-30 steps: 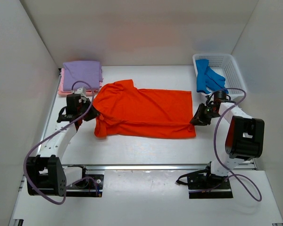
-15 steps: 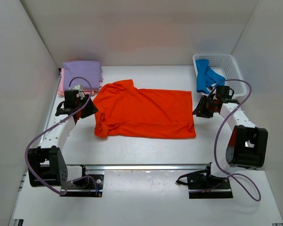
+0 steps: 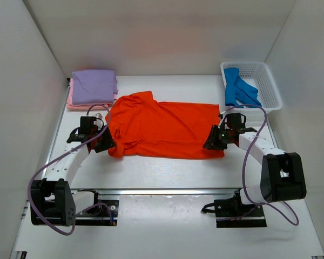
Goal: Fold and stack the t-shirts
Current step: Fold the flattened tshirt in 1/3 of the way
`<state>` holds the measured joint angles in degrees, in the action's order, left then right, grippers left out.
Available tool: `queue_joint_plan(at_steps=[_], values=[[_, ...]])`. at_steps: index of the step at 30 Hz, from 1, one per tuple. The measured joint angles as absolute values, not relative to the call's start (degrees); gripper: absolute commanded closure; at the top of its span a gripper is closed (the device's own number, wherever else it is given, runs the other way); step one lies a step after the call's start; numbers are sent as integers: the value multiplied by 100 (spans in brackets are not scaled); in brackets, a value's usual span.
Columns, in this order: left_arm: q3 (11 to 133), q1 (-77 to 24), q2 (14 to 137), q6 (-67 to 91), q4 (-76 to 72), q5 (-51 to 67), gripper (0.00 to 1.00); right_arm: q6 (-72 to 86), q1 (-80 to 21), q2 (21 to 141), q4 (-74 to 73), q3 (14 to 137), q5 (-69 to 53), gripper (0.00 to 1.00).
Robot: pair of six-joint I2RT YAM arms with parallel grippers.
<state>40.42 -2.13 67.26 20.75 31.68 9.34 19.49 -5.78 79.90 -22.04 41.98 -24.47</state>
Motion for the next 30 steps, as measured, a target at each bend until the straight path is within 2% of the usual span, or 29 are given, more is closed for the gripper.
queue_joint_plan(at_steps=[13,15,16,17,18,22,30], values=[[3509,-351,6670,2163,3201,530,54,2060,-650,8204,-1865,4198,-2467,72],[3422,-351,6746,2217,3116,528,68,2058,-652,8246,-1833,4200,-2471,72],[3400,-351,6810,2239,3083,526,80,2058,-652,8294,-1806,4200,-2473,72],[3393,-351,6875,2244,3048,528,87,2058,-652,8324,-1787,4200,-2473,72],[3393,-351,6976,2274,2998,515,99,2053,-652,8399,-1767,4206,-2473,73],[3481,-342,7334,2198,3011,454,100,1986,-703,8849,-1806,4265,-2497,80],[4414,-215,7463,1763,3444,-71,100,1817,-856,9004,-2067,4499,-2300,81]])
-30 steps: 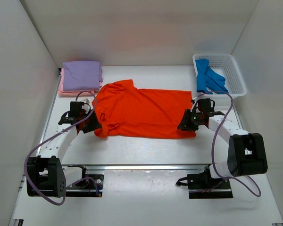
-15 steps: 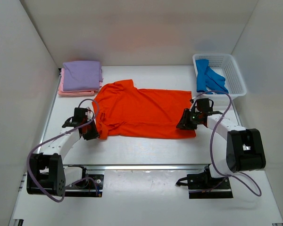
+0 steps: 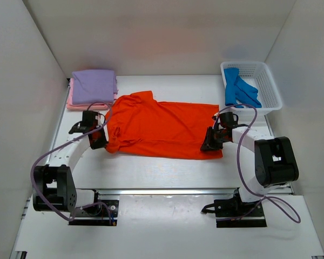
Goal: Fold and stack the t-shirts
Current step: Fold the flattened tshirt in 1/3 of the way
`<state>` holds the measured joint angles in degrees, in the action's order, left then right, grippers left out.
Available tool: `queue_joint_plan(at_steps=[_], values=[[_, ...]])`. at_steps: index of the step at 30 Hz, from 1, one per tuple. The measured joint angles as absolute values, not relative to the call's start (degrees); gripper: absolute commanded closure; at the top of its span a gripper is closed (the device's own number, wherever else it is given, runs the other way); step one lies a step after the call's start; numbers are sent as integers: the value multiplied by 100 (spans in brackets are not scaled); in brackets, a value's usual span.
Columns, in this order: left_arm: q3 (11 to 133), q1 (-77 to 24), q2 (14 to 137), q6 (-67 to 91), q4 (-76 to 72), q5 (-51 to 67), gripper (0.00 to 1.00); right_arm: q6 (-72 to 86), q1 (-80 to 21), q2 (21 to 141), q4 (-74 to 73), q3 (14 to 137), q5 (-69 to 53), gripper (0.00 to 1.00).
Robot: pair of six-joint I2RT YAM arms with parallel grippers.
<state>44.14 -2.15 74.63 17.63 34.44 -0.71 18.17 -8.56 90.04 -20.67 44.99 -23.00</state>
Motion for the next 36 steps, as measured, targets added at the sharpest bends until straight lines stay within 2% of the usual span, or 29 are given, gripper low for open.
queue_joint_plan(at_steps=[4,5,6,7,10,11,14,24,31,36], values=[[4936,-95,7550,1481,3669,-412,100,1772,-845,9004,-2086,4504,-2283,81],[5063,-73,7588,1402,3723,-484,96,1774,-845,9004,-2088,4504,-2279,81],[5155,-64,7634,1330,3771,-558,91,1774,-834,9004,-2095,4508,-2272,81],[5225,-54,7675,1273,3795,-620,78,1772,-827,9006,-2097,4510,-2270,81],[5404,99,7891,1059,3944,-847,64,1774,-821,9032,-2123,4534,-2272,82],[5448,183,7959,1009,3999,-921,55,1774,-816,9039,-2137,4545,-2270,81],[5487,373,8025,867,4091,-1015,37,1774,-812,9070,-2204,4591,-2237,81],[5439,-169,7422,910,4141,-290,32,1662,-397,9054,-2613,4711,-1979,83],[4595,-519,7314,1092,4185,257,34,1597,-373,8801,-3162,4823,-1192,84],[4466,-764,7314,1201,4281,377,36,1483,-270,8320,-3461,4919,-1041,83]])
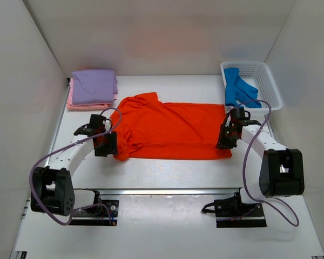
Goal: Fold and stack the t-shirts
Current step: Fold the flattened tshirt in 1/3 of the way
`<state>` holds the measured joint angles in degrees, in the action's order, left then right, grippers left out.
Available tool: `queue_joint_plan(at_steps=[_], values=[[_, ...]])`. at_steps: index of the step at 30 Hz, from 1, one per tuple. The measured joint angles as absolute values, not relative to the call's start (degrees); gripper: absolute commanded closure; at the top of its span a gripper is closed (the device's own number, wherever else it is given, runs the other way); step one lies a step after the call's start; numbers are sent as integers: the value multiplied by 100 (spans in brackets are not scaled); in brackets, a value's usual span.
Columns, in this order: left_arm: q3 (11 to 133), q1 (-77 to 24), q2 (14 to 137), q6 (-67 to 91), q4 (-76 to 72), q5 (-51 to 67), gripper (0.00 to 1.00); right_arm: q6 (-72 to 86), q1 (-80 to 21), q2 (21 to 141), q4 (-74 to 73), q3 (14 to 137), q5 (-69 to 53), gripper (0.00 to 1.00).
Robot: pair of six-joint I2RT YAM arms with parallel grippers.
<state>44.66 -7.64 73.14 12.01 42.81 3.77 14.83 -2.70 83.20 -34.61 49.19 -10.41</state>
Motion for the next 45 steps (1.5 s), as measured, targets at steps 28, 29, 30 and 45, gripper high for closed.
queue_joint_plan(at_steps=[28,29,30,45], values=[[4689,-749,8766,1472,3684,432,53,1649,-687,8796,-3286,4639,-1404,84],[4724,-690,8766,1387,3747,392,48,1649,-668,8840,-3328,4678,-1413,85],[4768,-622,8764,1345,3822,342,42,1651,-652,8879,-3365,4711,-1433,85],[4558,-191,7865,1321,3977,207,43,1632,-497,8967,-3430,4768,-1570,84]])
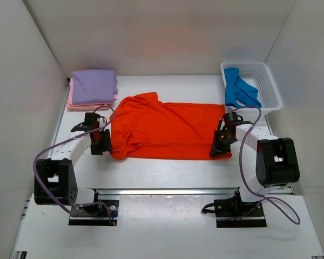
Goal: Fold and stack the t-shirts
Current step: Fold the flattened tshirt in 1/3 of the way
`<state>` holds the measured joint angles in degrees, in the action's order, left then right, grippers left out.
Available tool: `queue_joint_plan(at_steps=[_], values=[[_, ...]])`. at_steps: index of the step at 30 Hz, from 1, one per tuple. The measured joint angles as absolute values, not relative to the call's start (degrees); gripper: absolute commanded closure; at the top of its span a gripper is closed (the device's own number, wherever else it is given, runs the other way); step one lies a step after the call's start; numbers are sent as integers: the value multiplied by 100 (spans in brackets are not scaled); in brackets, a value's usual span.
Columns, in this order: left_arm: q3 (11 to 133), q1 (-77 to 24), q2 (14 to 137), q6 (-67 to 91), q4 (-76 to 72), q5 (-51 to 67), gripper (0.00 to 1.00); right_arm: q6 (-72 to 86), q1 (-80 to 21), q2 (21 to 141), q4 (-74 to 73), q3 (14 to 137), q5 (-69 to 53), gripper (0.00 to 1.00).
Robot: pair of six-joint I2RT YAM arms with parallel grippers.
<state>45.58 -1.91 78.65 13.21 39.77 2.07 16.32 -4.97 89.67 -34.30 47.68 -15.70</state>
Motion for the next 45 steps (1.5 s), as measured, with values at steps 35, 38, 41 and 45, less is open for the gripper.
queue_joint_plan(at_steps=[35,38,41,45], values=[[3826,-49,7310,1796,3385,174,50,1608,-377,8982,-3428,4768,-1647,84],[3830,-43,7312,1785,3385,141,51,1608,-370,8982,-3428,4768,-1649,85],[3830,-43,7317,1796,3378,123,51,1605,-368,8982,-3428,4768,-1649,85],[3830,-16,7317,1806,3354,106,51,1603,-366,8986,-3428,4768,-1653,85]])
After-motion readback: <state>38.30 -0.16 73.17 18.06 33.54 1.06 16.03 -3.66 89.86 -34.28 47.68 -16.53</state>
